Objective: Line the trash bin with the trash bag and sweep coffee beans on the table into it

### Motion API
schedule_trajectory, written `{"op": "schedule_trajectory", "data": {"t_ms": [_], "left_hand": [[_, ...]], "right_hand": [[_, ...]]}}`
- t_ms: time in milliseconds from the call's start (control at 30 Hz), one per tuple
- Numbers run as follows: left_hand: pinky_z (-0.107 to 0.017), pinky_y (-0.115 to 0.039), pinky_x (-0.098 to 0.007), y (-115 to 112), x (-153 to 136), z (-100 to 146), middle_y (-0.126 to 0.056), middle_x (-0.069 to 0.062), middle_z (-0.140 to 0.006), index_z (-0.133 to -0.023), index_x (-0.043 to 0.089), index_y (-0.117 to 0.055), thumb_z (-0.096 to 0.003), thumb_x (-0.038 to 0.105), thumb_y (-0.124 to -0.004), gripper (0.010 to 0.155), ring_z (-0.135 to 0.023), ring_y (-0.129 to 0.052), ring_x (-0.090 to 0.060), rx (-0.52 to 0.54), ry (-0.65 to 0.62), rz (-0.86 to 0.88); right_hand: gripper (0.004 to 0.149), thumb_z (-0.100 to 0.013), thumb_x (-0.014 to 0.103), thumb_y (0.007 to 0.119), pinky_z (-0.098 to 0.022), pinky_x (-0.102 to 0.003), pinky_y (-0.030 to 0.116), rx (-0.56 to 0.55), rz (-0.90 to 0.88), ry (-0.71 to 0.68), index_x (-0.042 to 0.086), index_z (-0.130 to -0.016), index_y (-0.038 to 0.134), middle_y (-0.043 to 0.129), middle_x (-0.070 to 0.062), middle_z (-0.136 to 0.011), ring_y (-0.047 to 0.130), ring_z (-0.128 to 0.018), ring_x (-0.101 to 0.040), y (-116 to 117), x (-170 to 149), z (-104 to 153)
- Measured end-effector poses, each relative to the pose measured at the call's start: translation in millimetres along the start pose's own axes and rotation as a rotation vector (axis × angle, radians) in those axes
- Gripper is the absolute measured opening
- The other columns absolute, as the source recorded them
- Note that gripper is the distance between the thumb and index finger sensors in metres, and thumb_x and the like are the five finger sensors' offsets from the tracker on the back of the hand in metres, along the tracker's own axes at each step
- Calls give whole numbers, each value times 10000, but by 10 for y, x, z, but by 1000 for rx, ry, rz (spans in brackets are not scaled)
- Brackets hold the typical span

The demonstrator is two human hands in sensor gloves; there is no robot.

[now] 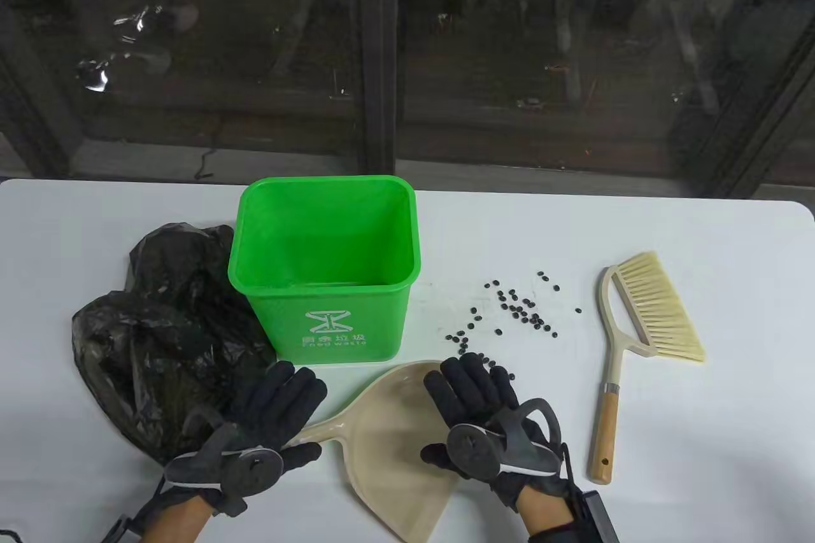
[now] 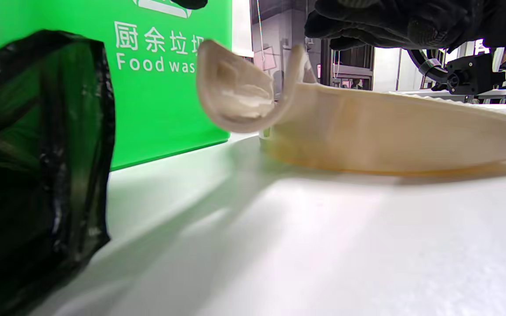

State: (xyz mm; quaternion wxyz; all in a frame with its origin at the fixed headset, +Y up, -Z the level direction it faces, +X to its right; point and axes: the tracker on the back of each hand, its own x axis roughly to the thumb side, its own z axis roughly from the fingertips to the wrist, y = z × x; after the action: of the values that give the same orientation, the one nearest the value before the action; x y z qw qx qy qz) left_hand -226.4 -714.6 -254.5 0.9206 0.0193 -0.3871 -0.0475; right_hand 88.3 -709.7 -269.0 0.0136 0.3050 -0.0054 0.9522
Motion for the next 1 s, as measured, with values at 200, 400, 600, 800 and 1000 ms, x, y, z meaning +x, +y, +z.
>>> {"op": "schedule_trajectory", "data": {"t_ms": [200, 400, 600, 800, 1000], "left_hand": [[-709, -258, -755, 3, -2, 3, -213, -251, -1255, -1207, 51, -126, -677, 543, -440, 789, -1087, -276, -634, 1, 4, -6], [-709, -260, -755, 8, -24, 10, -221, -254, -1255, -1207, 48, -130, -678, 541, -442, 787, -1086, -283, -634, 9, 16, 6], [-712, -267, -750, 18, -55, 26, -249, -260, -1254, -1209, 44, -140, -677, 541, -443, 789, -1085, -304, -634, 18, 34, 12], [-732, -324, -730, 109, -202, 96, -362, -266, -1242, -1219, 36, -223, -677, 537, -458, 774, -1073, -419, -616, 73, 108, 5], [-725, -351, -733, 269, -530, 329, -422, -269, -1230, -1220, 24, -281, -695, 485, -517, 738, -1055, -468, -621, 141, 313, -55]], "right_hand": [[913, -413, 706, 460, -652, -699, 318, 8, -3, 10, 177, -1033, 48, 122, -185, -1150, 117, -1016, -472, 1, -13, 2], [913, -414, 705, 461, -652, -698, 321, 12, -13, 18, 176, -1032, 49, 126, -184, -1151, 121, -1017, -472, 0, -31, 0], [914, -415, 704, 463, -650, -698, 321, 5, -27, 34, 174, -1033, 47, 134, -186, -1151, 120, -1015, -474, -20, -74, 7], [914, -418, 703, 464, -651, -698, 319, 3, -40, 39, 170, -1034, 48, 138, -189, -1151, 120, -1014, -478, -33, -97, 4], [914, -421, 701, 465, -651, -697, 318, 3, -47, 36, 168, -1035, 49, 141, -190, -1152, 116, -1013, -477, -41, -97, -2]]}}
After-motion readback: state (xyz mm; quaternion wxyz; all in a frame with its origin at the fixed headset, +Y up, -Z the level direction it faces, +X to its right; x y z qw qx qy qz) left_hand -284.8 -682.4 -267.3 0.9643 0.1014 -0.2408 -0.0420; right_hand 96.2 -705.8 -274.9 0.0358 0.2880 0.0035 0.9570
